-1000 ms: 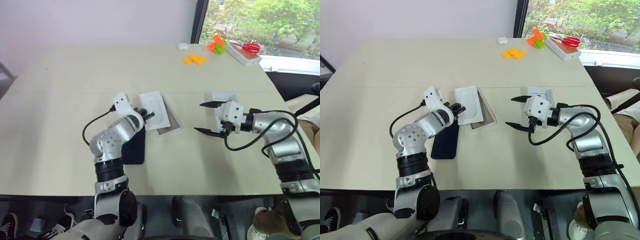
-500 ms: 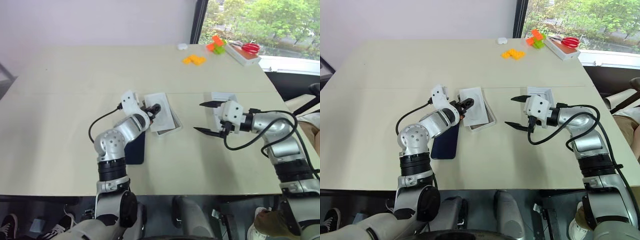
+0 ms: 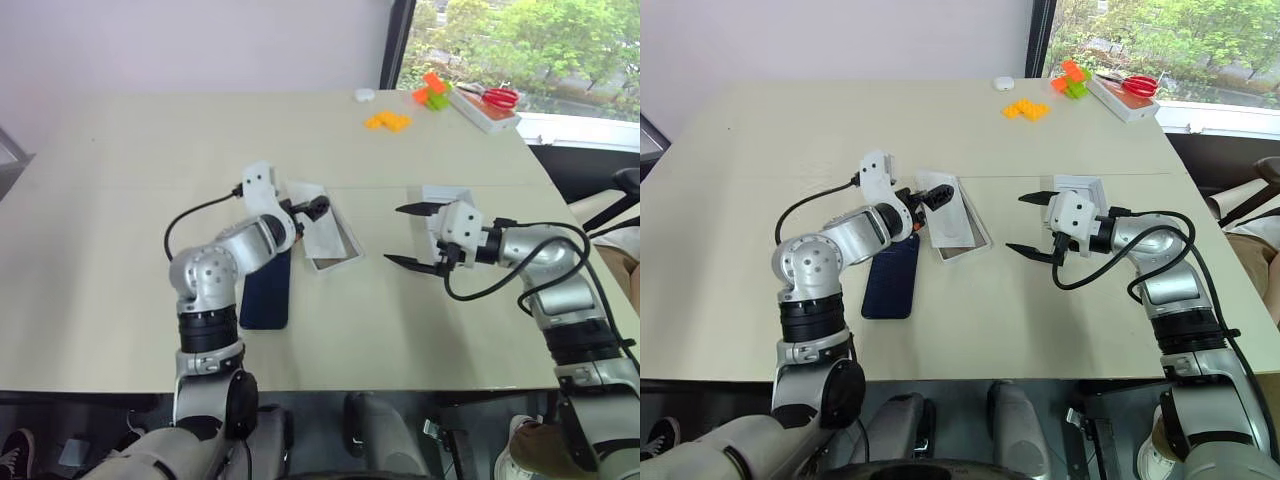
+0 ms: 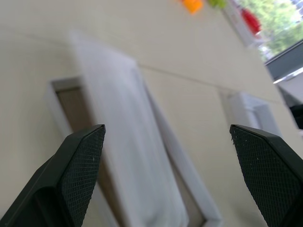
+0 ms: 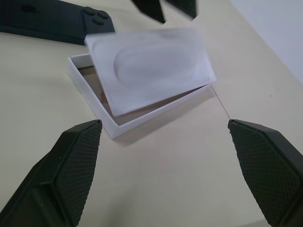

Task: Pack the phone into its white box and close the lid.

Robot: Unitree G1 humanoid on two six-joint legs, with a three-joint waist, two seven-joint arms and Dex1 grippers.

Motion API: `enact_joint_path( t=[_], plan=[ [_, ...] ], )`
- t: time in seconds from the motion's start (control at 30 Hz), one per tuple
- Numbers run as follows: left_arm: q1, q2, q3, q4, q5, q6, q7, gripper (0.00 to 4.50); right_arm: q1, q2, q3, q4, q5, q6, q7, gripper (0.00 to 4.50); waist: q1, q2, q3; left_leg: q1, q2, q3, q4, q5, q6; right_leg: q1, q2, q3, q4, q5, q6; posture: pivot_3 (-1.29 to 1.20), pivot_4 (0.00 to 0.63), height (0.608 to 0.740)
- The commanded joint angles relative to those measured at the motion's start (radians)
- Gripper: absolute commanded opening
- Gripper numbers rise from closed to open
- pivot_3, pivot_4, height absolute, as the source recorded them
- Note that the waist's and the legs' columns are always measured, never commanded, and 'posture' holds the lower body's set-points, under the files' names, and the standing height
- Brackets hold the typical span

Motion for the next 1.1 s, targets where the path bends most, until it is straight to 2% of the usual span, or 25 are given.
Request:
enact_joint_path(
  t=[0.03,0.23,0.4,0.57,0.67,0.9,0.97,1.1],
  plan=[
    [-0.023,0.01,0.018,-0.061,-0.052,0.043,-0.02,4.43,-0.02,0.001,-0.025,-0.014,0.016,-0.007,-0.001,4.5,-0.001,0.0,0.0,0.0,0.0,0.0,0.0,0.0,0.0,0.0,0.0,0.0,0.0,0.0,0.0,0.0,0.15,0.74],
    [-0.005,0.036,0.011,-0.122,-0.081,0.056,-0.061,4.43,-0.024,0.009,-0.028,-0.014,0.023,0.006,-0.007,4.5,-0.002,0.0,0.0,0.0,0.0,0.0,0.0,0.0,0.0,0.0,0.0,0.0,0.0,0.0,0.0,0.0,0.15,0.74],
    [0.04,0.191,-0.054,-0.106,0.032,-0.063,-0.168,4.43,-0.042,0.039,-0.049,-0.036,0.061,0.076,-0.035,4.5,-0.007,0.0,0.0,0.001,0.001,0.0,0.0,0.0,0.0,0.0,0.001,0.001,0.0,0.0,0.0,0.0,0.15,0.74],
    [0.083,0.254,-0.088,-0.024,0.094,-0.151,-0.249,4.43,-0.053,0.07,-0.046,-0.065,0.078,0.122,-0.053,4.5,0.0,0.0,0.0,0.0,0.001,0.001,0.0,0.0,0.0,-0.001,0.001,0.001,0.0,0.0,0.0,0.0,0.15,0.74],
    [0.081,0.226,-0.105,0.038,0.114,-0.212,-0.283,3.57,-0.052,0.081,-0.044,-0.069,0.069,0.121,-0.058,4.5,0.004,0.0,0.0,0.0,0.001,0.001,0.0,0.0,0.0,-0.001,0.0,0.001,0.0,0.0,0.0,0.0,0.15,0.74],
    [-0.004,0.206,-0.23,0.182,0.242,-0.291,-0.322,0.06,-0.058,0.079,-0.048,-0.067,0.06,0.116,-0.066,4.5,0.002,0.0,0.0,-0.001,0.0,0.0,0.0,-0.001,0.001,-0.001,-0.001,0.0,-0.001,0.0,0.0,0.0,0.15,0.74],
    [-0.046,0.225,-0.302,0.251,0.296,-0.275,-0.355,0.06,-0.053,0.075,-0.049,-0.071,0.056,0.113,-0.069,4.5,0.001,0.0,0.0,-0.001,0.0,0.0,0.0,-0.001,0.001,-0.001,-0.001,0.0,-0.001,0.0,0.0,0.0,0.15,0.74],
    [-0.082,0.221,-0.342,0.311,0.322,-0.247,-0.401,0.06,-0.042,0.071,-0.053,-0.082,0.057,0.114,-0.074,4.5,-0.006,0.0,0.0,-0.001,0.0,0.001,0.0,-0.001,0.002,-0.001,0.0,0.001,-0.001,0.0,0.0,0.0,0.15,0.74]
  ],
)
